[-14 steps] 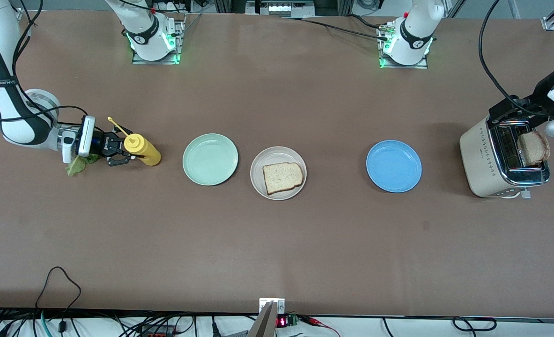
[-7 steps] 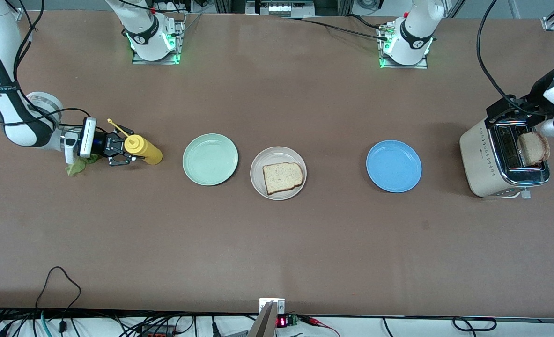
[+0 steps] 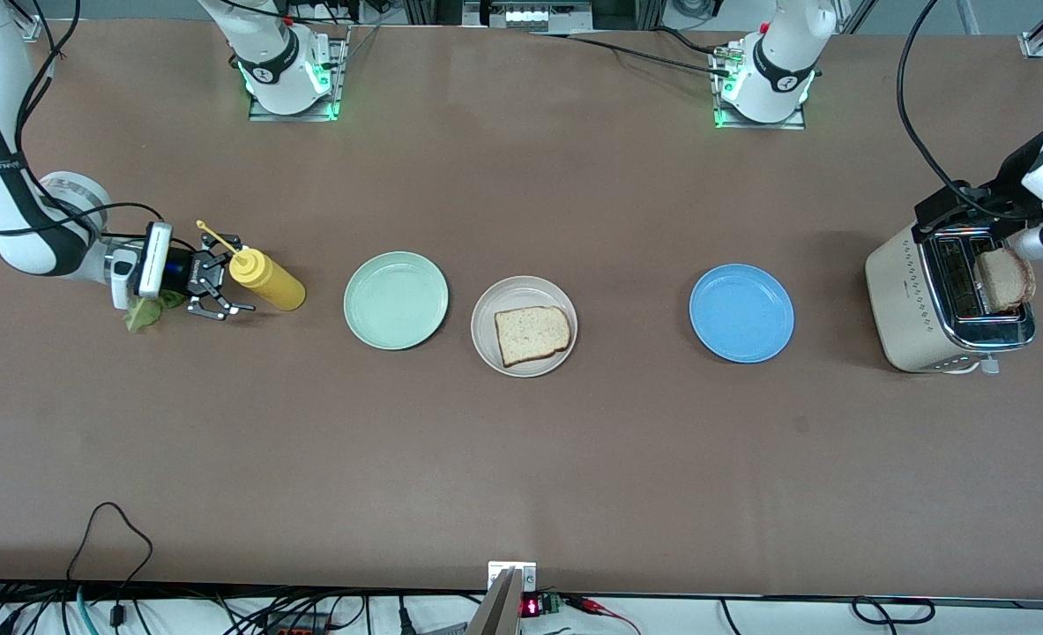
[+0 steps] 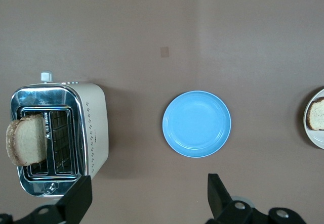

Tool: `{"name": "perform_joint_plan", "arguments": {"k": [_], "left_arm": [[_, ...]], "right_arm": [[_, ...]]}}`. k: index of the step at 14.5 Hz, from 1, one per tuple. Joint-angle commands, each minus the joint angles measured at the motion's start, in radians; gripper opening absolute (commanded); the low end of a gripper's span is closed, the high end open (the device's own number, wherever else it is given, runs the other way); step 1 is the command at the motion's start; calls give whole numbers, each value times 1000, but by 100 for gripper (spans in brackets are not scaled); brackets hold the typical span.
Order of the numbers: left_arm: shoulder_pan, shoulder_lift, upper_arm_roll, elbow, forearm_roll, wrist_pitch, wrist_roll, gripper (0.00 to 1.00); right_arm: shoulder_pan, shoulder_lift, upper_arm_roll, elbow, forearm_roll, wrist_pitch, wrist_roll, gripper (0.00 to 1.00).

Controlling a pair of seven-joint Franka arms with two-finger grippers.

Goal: Make sandwich in beige plate with both arms
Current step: 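Release the bottle and move the right gripper to the lettuce leaf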

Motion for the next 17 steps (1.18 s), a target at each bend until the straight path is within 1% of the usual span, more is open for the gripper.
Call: {"name": "perform_joint_plan", "arguments": {"k": [1,6,8,10,13,17], "left_arm": [[8,-5,-8,6,12,-17,7,100],[8,-10,-6,6,10,-19,10,100],[15,-8,-2,6,9,-11,11,100],[18,-7,-3,6,7,-7,11,100],[18,-4,-5,6,7,10,11,100],[18,-4,-5,1,7,10,11,100]], "right_arm": [[-24,-26,-43,2,-55,-45,20,100],[-32,-39,-151,22,-176,-113,17,100],[-56,-57,-193,30,-184,-136,59,100],[-77,-84,-196,30,-187,-136,167,100],[-77,-121,-198,35,-187,-121,332,100],[-66,-126,-189,107,-193,-90,616,100]]}}
